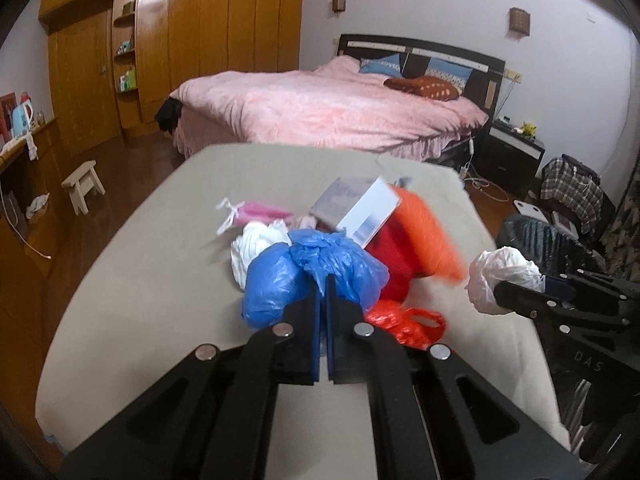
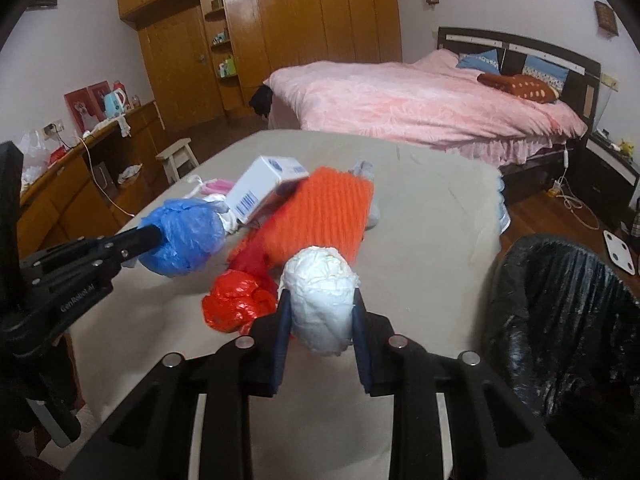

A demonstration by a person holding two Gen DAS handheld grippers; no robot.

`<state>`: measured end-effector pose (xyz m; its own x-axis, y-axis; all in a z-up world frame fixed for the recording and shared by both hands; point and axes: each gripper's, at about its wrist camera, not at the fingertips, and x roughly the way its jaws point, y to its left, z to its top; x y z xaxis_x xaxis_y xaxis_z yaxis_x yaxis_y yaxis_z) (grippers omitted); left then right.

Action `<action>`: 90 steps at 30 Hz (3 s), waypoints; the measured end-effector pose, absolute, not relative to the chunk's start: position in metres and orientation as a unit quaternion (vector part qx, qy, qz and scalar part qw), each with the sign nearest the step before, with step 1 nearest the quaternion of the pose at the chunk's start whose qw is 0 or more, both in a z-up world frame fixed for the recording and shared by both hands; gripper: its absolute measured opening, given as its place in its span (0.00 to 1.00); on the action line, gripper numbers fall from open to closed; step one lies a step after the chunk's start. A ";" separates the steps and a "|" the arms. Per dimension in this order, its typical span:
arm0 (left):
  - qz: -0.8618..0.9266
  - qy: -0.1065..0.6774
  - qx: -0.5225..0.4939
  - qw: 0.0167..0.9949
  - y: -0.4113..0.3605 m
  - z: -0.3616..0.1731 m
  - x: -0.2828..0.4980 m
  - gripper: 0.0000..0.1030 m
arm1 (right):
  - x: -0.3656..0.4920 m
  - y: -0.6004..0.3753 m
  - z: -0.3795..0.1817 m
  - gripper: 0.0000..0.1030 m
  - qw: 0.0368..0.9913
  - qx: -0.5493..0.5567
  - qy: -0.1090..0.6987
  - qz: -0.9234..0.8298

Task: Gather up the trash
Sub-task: 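Drop the blue bag and white tissue into the black trash bin with both grippers, then grasp the red plastic bag with the left gripper while the right grasps the orange mesh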

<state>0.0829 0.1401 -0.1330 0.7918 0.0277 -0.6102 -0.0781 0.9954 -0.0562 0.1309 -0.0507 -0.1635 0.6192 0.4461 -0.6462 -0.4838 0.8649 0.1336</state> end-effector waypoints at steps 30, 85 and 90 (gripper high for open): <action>-0.225 0.278 0.032 0.934 -0.084 -0.091 0.116 0.01 | 0.111 -0.271 -0.134 0.27 0.951 0.053 0.303 0.013; 0.009 0.382 -0.008 0.924 0.110 -0.195 0.116 0.75 | 0.124 -0.098 -0.176 0.84 0.933 0.005 0.312 0.177; -0.018 0.404 -0.022 0.914 0.106 -0.206 0.125 0.58 | 0.126 -0.098 -0.178 0.84 0.932 -0.001 0.317 0.176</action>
<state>0.1245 0.1063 -0.2058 0.6726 -0.0500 -0.7383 0.0151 0.9984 -0.0539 0.1264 -0.0976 -0.1783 0.7378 0.3274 -0.5904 -0.3282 0.9382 0.1102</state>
